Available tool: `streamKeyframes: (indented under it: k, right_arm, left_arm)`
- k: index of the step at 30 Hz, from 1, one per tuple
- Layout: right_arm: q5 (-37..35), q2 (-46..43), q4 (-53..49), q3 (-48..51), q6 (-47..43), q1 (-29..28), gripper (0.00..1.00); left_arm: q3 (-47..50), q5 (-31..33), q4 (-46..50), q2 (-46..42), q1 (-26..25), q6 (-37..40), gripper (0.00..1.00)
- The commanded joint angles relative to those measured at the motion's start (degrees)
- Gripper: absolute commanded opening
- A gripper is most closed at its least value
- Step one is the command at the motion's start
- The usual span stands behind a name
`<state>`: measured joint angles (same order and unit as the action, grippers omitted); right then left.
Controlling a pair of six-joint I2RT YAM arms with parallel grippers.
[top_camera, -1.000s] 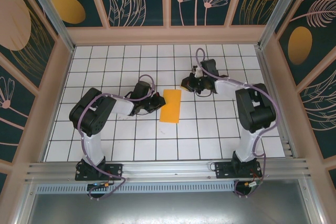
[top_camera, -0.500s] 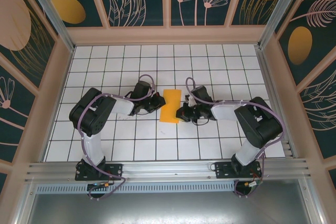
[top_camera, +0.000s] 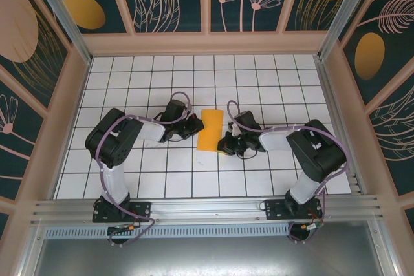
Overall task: Fold a paper plane with a square sheet of paper (pick it up from the middle)
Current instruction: Fold the square sheet of paper in half at the center of the table.
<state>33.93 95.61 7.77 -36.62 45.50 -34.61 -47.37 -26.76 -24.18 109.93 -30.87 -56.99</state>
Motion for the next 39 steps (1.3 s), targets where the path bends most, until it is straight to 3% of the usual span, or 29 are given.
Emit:
streamKeyframes:
  k: [1, 5, 8, 12, 15, 21, 39]
  right_arm:
    - [-2.57, -4.43, -2.25, -0.92, -1.08, 0.25, 0.03]
    - [-10.1, -9.54, -3.94, -2.35, -1.73, 1.82, 0.07]
    - [-13.62, -8.53, -4.79, -3.62, 0.09, 2.97, 0.15]
    - [-9.44, -3.93, -0.49, -4.76, 4.46, 4.79, 0.39]
    - [-8.91, -1.03, -3.39, -9.0, 4.15, 4.63, 0.38]
    - [-9.58, 2.28, -5.11, -13.46, 1.62, 4.04, 0.41]
    - [-7.17, 6.96, -6.33, -13.73, 0.26, 3.59, 0.41]
  left_arm:
    - [0.65, 1.29, 5.99, 0.18, -0.17, 1.97, 0.0]
    - [0.35, -0.49, 4.4, -2.97, -0.18, 1.92, 0.0]
    - [0.18, -0.07, 4.28, -6.81, -0.19, 2.35, 0.13]
    - [0.59, 4.7, 7.59, -11.3, -0.13, 3.86, 0.25]
    - [2.01, 7.7, 8.59, -13.51, 0.11, 4.07, 0.29]
    - [3.93, 7.78, 6.97, -13.16, 1.16, 3.08, 0.34]
    - [5.51, 4.38, 3.53, -10.05, 2.68, 0.67, 0.38]
